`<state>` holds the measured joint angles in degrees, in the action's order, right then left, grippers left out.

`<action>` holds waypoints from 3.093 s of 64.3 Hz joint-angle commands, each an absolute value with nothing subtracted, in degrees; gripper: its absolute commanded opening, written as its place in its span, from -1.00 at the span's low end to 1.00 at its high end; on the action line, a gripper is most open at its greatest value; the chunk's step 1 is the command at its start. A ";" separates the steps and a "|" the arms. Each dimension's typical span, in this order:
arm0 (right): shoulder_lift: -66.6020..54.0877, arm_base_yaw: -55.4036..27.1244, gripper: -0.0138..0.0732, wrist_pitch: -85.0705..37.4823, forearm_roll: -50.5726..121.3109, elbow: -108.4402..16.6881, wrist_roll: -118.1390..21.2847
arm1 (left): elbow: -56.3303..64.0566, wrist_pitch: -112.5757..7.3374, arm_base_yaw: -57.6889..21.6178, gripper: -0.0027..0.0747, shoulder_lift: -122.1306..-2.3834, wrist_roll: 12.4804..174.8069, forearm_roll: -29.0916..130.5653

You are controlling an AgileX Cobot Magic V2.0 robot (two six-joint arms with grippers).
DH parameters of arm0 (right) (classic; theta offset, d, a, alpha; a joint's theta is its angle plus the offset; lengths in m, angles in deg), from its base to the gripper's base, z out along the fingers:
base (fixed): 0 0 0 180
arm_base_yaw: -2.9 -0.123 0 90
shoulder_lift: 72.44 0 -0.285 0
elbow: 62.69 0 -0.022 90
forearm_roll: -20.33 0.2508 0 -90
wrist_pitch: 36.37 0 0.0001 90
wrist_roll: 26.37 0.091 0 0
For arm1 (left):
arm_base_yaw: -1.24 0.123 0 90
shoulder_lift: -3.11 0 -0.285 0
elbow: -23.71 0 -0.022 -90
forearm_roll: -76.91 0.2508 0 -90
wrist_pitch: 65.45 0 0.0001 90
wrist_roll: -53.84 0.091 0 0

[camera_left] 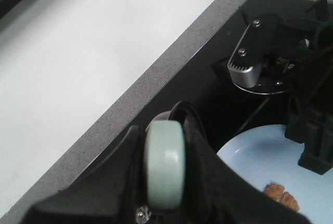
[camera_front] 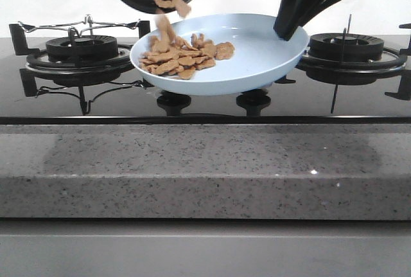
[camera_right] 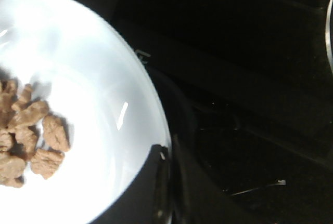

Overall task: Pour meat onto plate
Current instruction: 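Tilt the pan over the plate with the left gripper, pouring the meat, then return the empty pan onto its burner with the left gripper and release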

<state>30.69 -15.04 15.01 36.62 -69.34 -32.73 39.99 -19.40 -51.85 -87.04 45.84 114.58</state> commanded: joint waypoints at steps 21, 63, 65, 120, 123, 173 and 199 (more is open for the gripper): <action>27.94 -14.92 -0.82 12.70 38.01 -70.73 -32.97 | 42.43 -26.98 -47.25 -0.98 -80.92 32.86 108.62; 27.94 -14.92 -0.82 12.70 38.01 -70.73 -32.97 | 30.20 -26.66 11.17 -0.98 -83.71 80.62 7.22; 27.94 -14.92 -0.82 12.70 38.01 -70.73 -32.97 | 29.62 -24.07 13.18 -0.98 -84.93 82.41 2.82; 27.94 -14.92 -0.82 12.70 38.01 -70.73 -32.97 | 28.39 -12.11 20.98 -0.98 -109.65 87.13 -20.31; 27.94 -14.92 -0.82 12.70 38.01 -70.73 -32.97 | 28.39 -11.81 20.98 -0.98 -110.05 87.23 -20.31; 27.94 -14.92 -0.82 12.70 38.01 -70.73 -32.97 | 28.39 -3.03 21.29 0.22 -109.46 85.49 -4.43; 27.94 -14.92 -0.82 12.70 38.01 -70.73 -32.97 | 28.39 0.69 21.29 -0.23 -104.84 84.92 3.66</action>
<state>30.69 -15.04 15.01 36.62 -69.34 -32.73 26.75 -1.00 21.05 -109.36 85.32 5.93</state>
